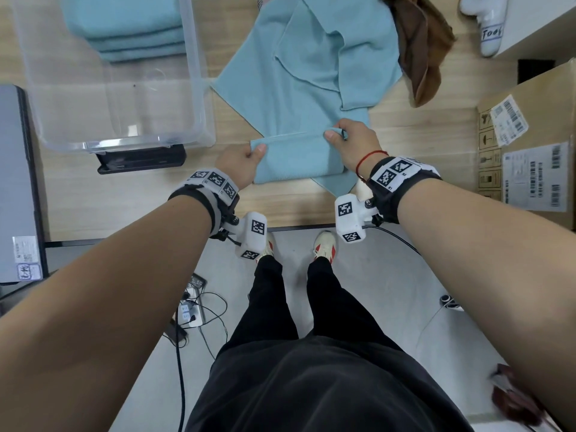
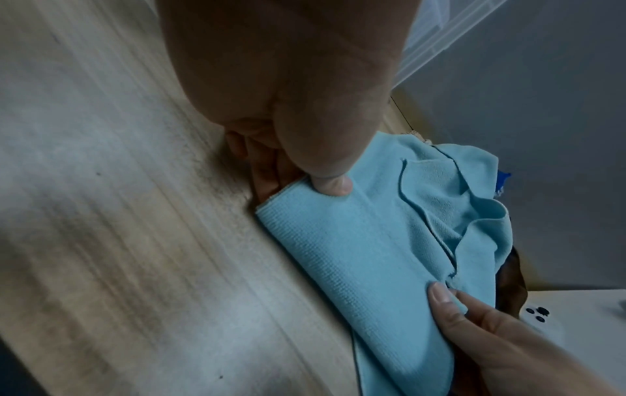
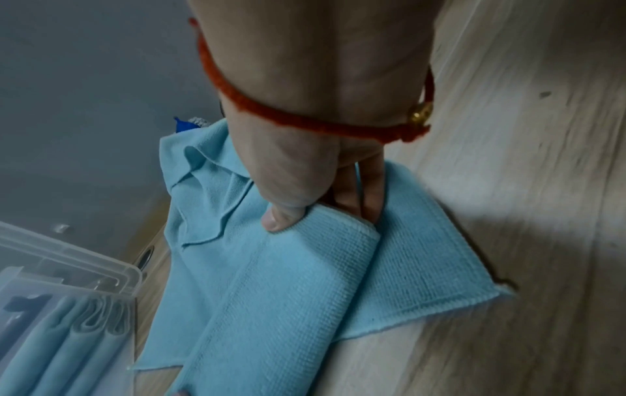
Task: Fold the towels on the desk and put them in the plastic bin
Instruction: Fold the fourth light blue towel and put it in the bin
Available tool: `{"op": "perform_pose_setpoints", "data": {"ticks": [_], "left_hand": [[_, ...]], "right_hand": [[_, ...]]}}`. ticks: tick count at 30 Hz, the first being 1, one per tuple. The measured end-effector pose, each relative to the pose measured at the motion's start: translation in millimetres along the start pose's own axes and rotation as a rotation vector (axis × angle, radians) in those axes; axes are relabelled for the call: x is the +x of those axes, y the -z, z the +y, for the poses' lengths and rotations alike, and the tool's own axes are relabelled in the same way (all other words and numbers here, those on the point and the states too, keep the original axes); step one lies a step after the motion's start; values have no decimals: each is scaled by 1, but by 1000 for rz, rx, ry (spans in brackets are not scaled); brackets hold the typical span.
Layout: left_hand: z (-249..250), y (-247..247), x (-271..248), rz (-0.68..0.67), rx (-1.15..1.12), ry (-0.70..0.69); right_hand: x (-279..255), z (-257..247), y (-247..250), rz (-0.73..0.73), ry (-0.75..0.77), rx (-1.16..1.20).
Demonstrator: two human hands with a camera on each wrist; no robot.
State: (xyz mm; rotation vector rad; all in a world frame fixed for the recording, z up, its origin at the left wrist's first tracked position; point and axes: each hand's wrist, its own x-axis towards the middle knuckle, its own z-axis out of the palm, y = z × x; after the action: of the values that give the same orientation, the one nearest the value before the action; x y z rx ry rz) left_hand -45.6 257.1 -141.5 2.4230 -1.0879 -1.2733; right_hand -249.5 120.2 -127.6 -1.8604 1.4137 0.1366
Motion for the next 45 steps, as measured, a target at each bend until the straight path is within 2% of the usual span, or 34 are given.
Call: {"op": "perform_pose_setpoints", "data": {"ticks": [6, 8, 11, 13, 15, 17, 18, 22, 25, 27, 29, 31, 35, 36, 40, 42, 45], "left_hand": [[8, 2, 2, 20, -74, 64], [9, 2, 2, 14, -96, 82], [10, 3, 1, 13, -125, 101], [11, 3, 2, 5, -128, 124], [15, 6, -1, 6, -96, 127], [18, 8, -3, 0, -66, 127], [19, 9, -5, -3, -48, 135], [21, 10, -6, -3, -35, 168], [20, 8, -4, 79, 75, 145], [17, 6, -3, 184, 101, 100], [16, 5, -3, 229, 100, 10], [21, 6, -5, 167, 120, -31], [28, 5, -4, 40, 263, 44], [28, 3, -3, 40, 241, 47], [36, 0, -10, 136, -119, 9], [41, 3, -15, 167, -93, -48], [48, 12, -24, 147, 7, -146]], "right_hand": [[-1, -4, -8, 100, -58, -83], [-7, -8, -9, 233, 68, -199], [-17, -23, -14, 434, 380, -391], [-22, -35, -27, 367, 590, -404], [-28, -38, -44, 137, 664, -483], [-32, -29, -57, -44, 566, -585], [-32, -21, -58, -76, 504, -608], [-27, 7, -44, -81, 368, -596], [-24, 18, -31, -97, 302, -617], [-22, 19, -30, -100, 295, -634], [-22, 18, -33, -88, 282, -656], [-23, 15, -37, -78, 262, -666], [-23, 13, -38, -78, 253, -667], [-22, 13, -38, -76, 257, -669], [-23, 11, -38, -77, 257, -666], [-25, 8, -35, -75, 265, -666], [-29, 1, -22, -42, 295, -611]]}}
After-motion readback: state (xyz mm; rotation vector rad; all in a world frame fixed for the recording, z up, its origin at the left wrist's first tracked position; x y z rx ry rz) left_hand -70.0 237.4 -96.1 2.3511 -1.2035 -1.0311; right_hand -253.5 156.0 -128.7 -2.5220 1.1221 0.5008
